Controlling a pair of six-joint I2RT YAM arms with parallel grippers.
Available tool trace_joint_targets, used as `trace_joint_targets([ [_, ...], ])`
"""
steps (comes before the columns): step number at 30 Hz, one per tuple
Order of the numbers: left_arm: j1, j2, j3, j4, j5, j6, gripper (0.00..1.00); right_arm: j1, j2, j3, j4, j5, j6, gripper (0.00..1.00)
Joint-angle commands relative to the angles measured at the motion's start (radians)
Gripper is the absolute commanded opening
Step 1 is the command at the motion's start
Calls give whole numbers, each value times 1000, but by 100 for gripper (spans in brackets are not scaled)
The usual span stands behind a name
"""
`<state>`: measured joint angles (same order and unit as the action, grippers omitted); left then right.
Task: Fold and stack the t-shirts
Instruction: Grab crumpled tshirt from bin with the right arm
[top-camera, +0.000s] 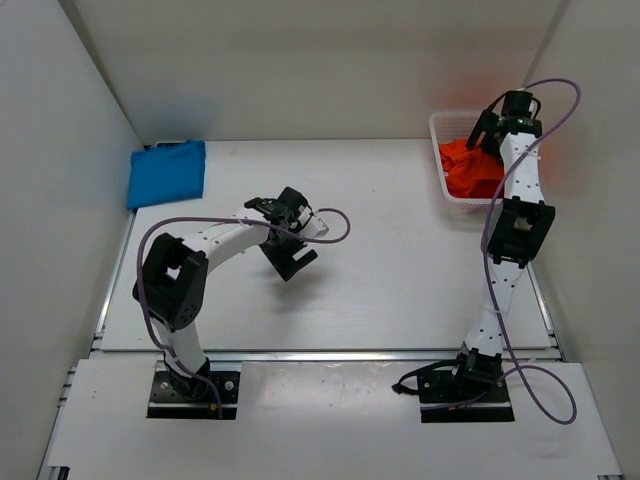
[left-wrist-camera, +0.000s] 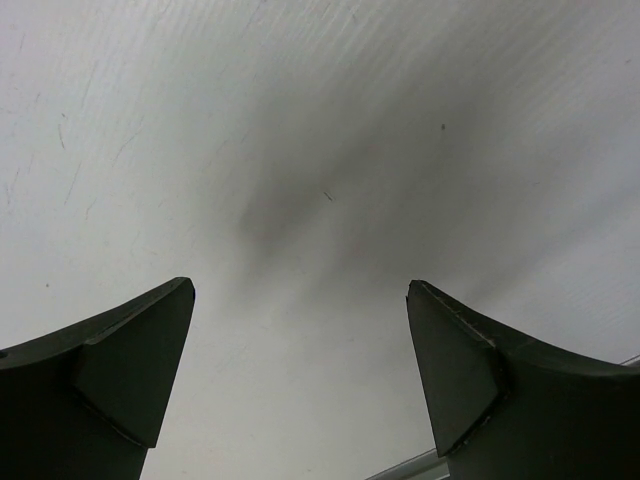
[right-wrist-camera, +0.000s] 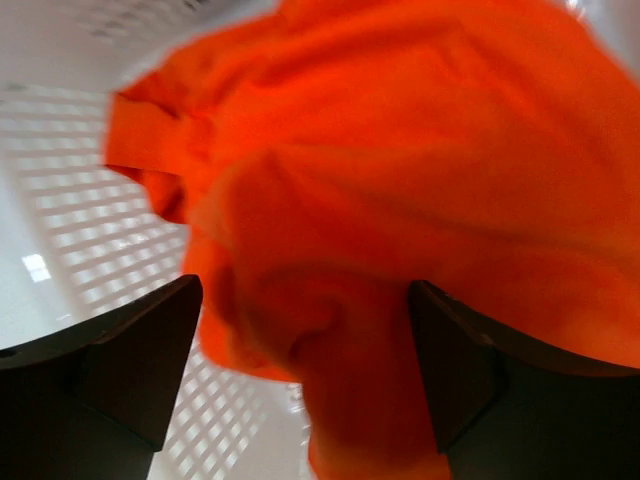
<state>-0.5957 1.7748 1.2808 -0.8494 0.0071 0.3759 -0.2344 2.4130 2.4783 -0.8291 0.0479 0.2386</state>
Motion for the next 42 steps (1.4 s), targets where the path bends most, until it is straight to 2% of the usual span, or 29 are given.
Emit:
trace_joint_targets([
  [1,25,17,61,-7,-5,-15,99,21,26,53,-8,119,7,79],
  [3,23,28,71,-10,-27,-8,99,17,46,65,-10,136,14,72],
  [4,27,35,78,-19,-24,-14,99,17,57,73,-21,135,11,57],
  [6,31,46,87,-20,-19,-18,99,24,41,96,-21,161,13,16],
  [8,30,52,103,-26,-16,-18,98,33,19,120,-21,188,10,4],
  [11,34,64,114,-27,-13,-19,98,29,-31,146,-15,185,-4,0],
  [21,42,63,129,-17,-12,-32,99,15,-199,220,39,46,-35,0],
  [31,56,31,126,-10,-13,-35,98,15,-290,278,119,-89,-74,0],
  [36,54,18,118,6,-22,-40,99,-25,-295,275,140,-71,-53,0],
  [42,56,2,114,-2,-30,-40,98,0,-385,343,318,-82,-101,0],
])
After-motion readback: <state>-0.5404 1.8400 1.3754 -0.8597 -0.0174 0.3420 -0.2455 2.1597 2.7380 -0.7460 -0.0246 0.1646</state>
